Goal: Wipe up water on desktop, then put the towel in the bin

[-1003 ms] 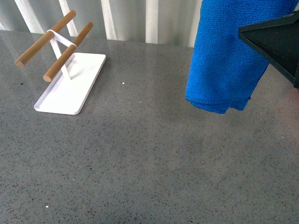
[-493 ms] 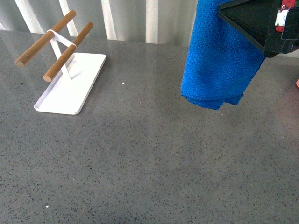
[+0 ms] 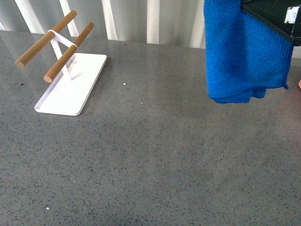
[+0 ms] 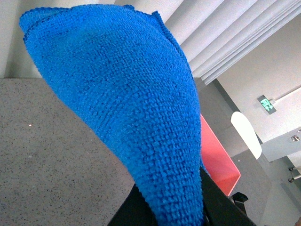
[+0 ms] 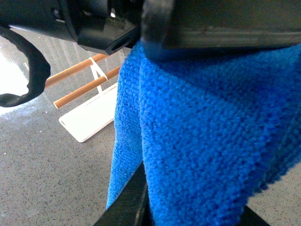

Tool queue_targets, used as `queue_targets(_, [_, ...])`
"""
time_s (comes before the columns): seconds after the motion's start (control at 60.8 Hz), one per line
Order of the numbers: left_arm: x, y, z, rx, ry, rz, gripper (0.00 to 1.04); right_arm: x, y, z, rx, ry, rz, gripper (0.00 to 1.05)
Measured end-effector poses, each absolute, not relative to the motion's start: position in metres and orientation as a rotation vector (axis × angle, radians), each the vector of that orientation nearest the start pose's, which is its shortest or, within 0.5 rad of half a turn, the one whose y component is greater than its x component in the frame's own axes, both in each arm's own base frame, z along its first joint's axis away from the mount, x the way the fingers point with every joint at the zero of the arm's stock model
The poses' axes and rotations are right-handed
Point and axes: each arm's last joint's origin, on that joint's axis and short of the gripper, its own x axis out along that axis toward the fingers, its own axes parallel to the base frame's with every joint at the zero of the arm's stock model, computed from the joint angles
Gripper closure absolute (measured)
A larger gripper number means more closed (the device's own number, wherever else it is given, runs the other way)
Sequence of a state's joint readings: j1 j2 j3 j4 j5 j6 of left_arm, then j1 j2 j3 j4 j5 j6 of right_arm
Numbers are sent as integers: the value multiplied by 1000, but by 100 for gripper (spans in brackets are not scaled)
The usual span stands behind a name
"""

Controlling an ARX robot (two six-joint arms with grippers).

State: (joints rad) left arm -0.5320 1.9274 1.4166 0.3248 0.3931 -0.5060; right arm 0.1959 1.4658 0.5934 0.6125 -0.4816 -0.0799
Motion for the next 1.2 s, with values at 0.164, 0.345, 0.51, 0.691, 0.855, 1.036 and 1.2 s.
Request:
queue_targets(0.164, [380, -237, 265, -449, 431, -845, 98, 278, 60, 192, -38, 245, 679, 101])
queue_targets(0.345, [382, -234, 264, -448, 437, -839, 98, 278, 47, 192, -44, 247, 661, 101])
queue_targets(0.51, [386, -224, 265, -451, 439, -820, 72, 279, 37, 192, -39, 249, 634, 101])
queue_targets(0.691, [398, -200, 266, -454, 435, -767, 47, 280, 24, 192, -35, 255, 599, 101])
queue_targets(0.855, [408, -157, 273, -425, 402, -703, 22, 280, 9, 191, -30, 266, 548, 101])
queue_targets(1.036, [395, -84, 273, -347, 386, -628, 7, 280, -13, 189, -13, 283, 475, 101])
queue_targets(1.2, [352, -24, 262, -269, 392, -604, 7, 280, -25, 183, 2, 311, 428, 101])
